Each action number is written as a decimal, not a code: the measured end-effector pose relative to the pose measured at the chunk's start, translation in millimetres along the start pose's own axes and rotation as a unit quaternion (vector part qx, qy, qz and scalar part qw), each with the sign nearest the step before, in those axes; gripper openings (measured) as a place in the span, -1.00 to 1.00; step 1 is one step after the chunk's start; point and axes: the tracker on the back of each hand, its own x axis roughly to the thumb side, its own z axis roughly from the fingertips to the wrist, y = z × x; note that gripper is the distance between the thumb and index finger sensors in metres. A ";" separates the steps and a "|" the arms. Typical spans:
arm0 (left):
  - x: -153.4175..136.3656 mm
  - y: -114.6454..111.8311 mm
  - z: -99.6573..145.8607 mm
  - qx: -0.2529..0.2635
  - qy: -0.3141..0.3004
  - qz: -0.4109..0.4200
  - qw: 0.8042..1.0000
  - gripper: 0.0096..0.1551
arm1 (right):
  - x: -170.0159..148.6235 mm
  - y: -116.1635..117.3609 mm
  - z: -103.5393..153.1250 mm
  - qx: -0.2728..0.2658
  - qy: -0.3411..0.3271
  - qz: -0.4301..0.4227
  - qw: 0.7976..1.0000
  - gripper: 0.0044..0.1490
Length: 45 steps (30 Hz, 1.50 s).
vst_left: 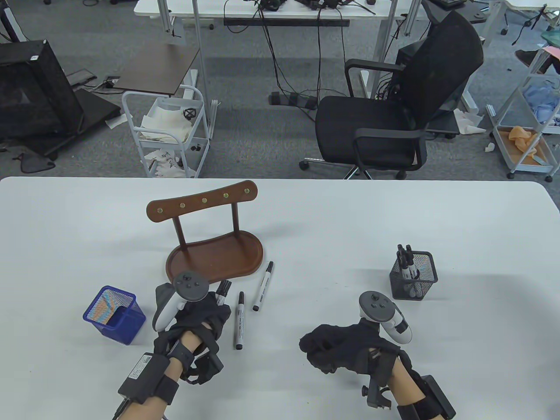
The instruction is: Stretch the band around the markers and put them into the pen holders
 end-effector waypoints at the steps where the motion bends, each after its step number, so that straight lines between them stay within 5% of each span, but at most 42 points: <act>1: 1.4 -0.8 0.3 0.001 -0.001 0.003 1.000 -0.50 | 0.0 0.1 -0.1 0.001 0.000 0.000 1.000 -0.36; 24: 15.5 -14.4 -7.1 0.027 0.025 0.052 0.998 -0.34 | -0.1 0.8 -0.2 0.006 -0.001 0.000 1.000 -0.36; 31: 17.2 -20.4 -12.4 0.034 0.047 -0.014 0.998 -0.05 | 0.1 0.8 -0.1 0.008 -0.001 0.001 1.000 -0.36; 45: 17.6 -30.6 -23.9 0.049 0.073 -0.082 0.993 -0.10 | 0.2 0.1 0.8 0.007 -0.003 0.001 1.000 -0.37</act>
